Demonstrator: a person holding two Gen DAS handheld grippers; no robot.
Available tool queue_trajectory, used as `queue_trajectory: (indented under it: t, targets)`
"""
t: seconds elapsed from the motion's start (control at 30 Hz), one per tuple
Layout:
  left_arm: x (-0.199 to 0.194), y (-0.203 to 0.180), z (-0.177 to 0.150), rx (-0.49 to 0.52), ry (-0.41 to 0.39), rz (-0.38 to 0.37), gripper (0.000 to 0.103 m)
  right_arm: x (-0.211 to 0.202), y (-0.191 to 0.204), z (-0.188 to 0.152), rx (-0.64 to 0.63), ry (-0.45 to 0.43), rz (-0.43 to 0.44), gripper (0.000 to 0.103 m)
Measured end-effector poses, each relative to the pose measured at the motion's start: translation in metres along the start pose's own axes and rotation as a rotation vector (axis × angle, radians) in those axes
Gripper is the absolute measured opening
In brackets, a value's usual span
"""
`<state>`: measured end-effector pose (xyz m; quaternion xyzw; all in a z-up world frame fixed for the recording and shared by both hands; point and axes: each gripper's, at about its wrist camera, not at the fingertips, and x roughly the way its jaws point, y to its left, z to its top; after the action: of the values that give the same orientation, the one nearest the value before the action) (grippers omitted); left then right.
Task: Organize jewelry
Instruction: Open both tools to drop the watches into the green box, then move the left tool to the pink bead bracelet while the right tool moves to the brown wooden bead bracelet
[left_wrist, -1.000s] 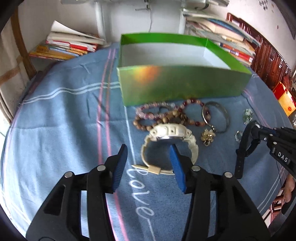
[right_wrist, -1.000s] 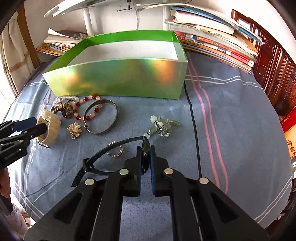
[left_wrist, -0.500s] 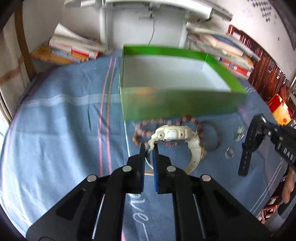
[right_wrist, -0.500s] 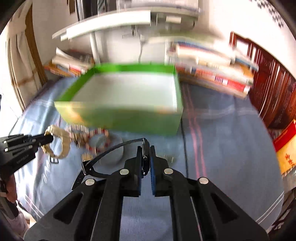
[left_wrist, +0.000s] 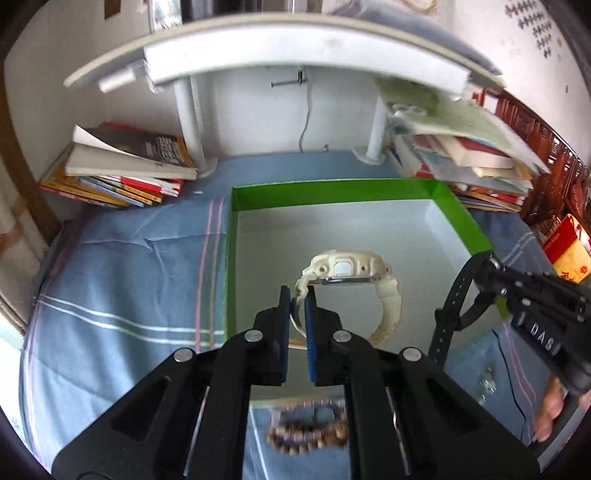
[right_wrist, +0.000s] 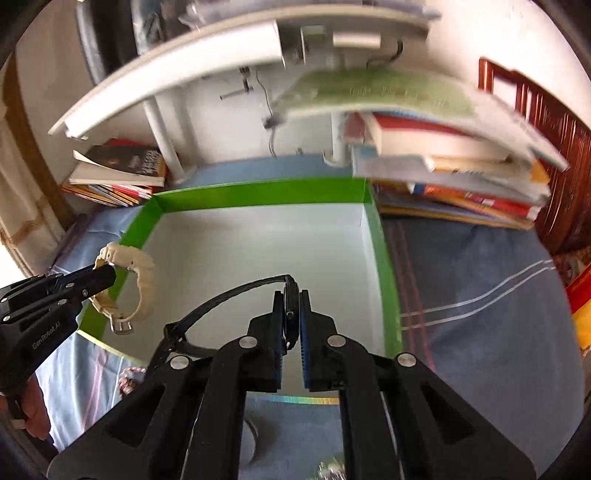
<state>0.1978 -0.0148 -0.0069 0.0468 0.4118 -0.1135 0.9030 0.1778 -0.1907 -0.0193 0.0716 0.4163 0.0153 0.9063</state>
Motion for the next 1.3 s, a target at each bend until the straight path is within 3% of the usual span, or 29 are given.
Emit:
queue_trajectory:
  t: [0.13,0.2,0.27,0.33,0.43,0.6,0.67,0.8,1.0,1.23,1.3]
  targets:
    - [0.015,0.002,0.001,-0.02,0.018,-0.004,0.018,0.007,-0.001,0.001,0.012,-0.001,-0.003,0.014]
    - [0.003,0.004,-0.001,-0.014,-0.009,0.021,0.032,-0.008,-0.002,-0.002,0.011,-0.019,0.008,0.033]
    - [-0.014,0.005,-0.007,-0.008,-0.042,0.046,0.044,-0.03,-0.003,-0.008,-0.002,-0.057,-0.005,0.04]
    - [-0.034,0.007,-0.021,0.007,-0.061,0.077,0.048,-0.051,-0.004,-0.02,-0.021,-0.077,-0.005,0.04]
    - [-0.052,0.015,-0.05,-0.001,-0.058,0.121,0.062,-0.07,-0.009,-0.046,-0.024,-0.07,0.0,0.04]
    - [-0.034,0.03,-0.097,-0.064,0.054,0.088,0.062,-0.057,-0.02,-0.092,0.034,0.03,0.006,0.04]
    - [-0.018,0.033,-0.101,-0.094,0.096,0.064,0.055,-0.049,-0.024,-0.103,0.065,0.068,0.004,0.04]
    - [0.005,0.036,-0.098,-0.139,0.143,0.018,0.054,-0.046,-0.024,-0.12,0.086,0.098,0.0,0.04]
    - [-0.001,0.017,-0.112,-0.052,0.161,0.045,0.052,-0.048,-0.028,-0.129,0.099,0.116,-0.009,0.04]
    - [-0.03,0.003,-0.151,0.017,0.193,-0.091,0.052,-0.043,-0.027,-0.129,0.104,0.127,0.0,0.04]
    - [-0.033,0.005,-0.152,0.012,0.177,-0.07,0.052,-0.046,-0.025,-0.129,0.1,0.123,-0.001,0.04]
